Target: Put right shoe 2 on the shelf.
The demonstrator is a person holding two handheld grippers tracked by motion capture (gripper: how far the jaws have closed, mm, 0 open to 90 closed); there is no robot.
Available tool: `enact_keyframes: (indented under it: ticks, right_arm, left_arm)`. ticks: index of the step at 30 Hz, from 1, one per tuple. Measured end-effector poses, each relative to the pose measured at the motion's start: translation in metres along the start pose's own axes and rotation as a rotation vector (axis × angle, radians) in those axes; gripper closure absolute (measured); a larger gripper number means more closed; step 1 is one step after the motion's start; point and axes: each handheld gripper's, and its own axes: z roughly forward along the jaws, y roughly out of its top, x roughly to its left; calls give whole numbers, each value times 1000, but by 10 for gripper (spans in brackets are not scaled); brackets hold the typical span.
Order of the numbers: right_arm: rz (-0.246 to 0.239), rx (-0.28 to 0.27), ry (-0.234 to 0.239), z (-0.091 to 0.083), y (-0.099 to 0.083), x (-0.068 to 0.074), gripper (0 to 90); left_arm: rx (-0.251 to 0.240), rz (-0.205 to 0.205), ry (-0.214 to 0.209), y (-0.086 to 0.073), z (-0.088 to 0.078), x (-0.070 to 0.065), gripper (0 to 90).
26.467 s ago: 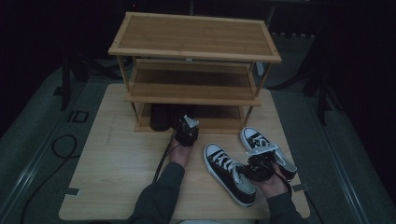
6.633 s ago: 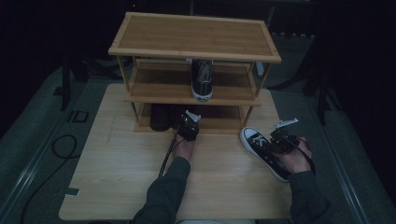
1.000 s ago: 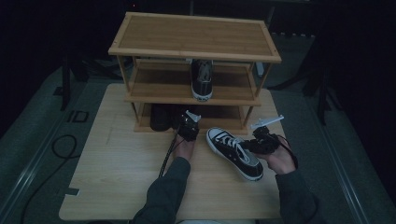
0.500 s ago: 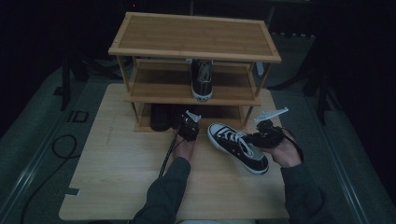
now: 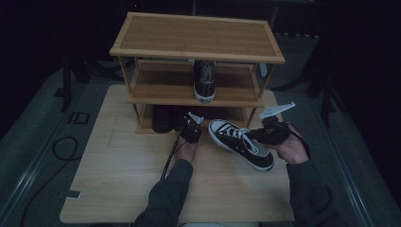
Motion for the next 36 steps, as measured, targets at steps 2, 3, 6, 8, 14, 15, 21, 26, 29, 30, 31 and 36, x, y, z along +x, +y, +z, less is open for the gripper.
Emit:
enact_keyframes:
  ticks: [2, 3, 6, 8, 14, 15, 21, 26, 29, 30, 31, 36]
  right_arm:
    - [-4, -2, 3, -1, 2, 0, 883]
    - [-6, -3, 5, -2, 2, 0, 883]
    - [-11, -8, 13, -5, 5, -1, 883]
    - [-10, -11, 14, -7, 6, -1, 883]
    - [-17, -32, 16, -15, 12, 0, 883]
    - [-17, -34, 16, -16, 13, -1, 883]
    - [-23, -45, 20, -25, 19, 0, 883]
    - [-21, -61, 28, -34, 25, -1, 884]
    - [-18, -72, 21, -40, 28, -2, 883]
    - [-17, -77, 18, -42, 30, -2, 883]
    - [-23, -78, 10, -44, 31, -1, 883]
    - [-44, -79, -9, -54, 40, 3, 883]
  left_arm:
    - [0, 0, 0, 0, 0, 0, 900]
    - [0, -1, 0, 0, 0, 0, 900]
    - [0, -1, 0, 0, 0, 0, 900]
    - [0, -1, 0, 0, 0, 0, 900]
    - [-1, -3, 0, 0, 0, 0, 900]
    - [-1, -3, 0, 0, 0, 0, 900]
    - [-2, -2, 0, 0, 0, 0, 900]
    - [-11, -13, 4, 0, 1, -1, 900]
    - [-1, 2, -2, 0, 0, 0, 900]
    - [-2, 1, 3, 0, 0, 0, 900]
    - [-2, 1, 2, 0, 0, 0, 900]
    - [5, 7, -3, 0, 0, 0, 900]
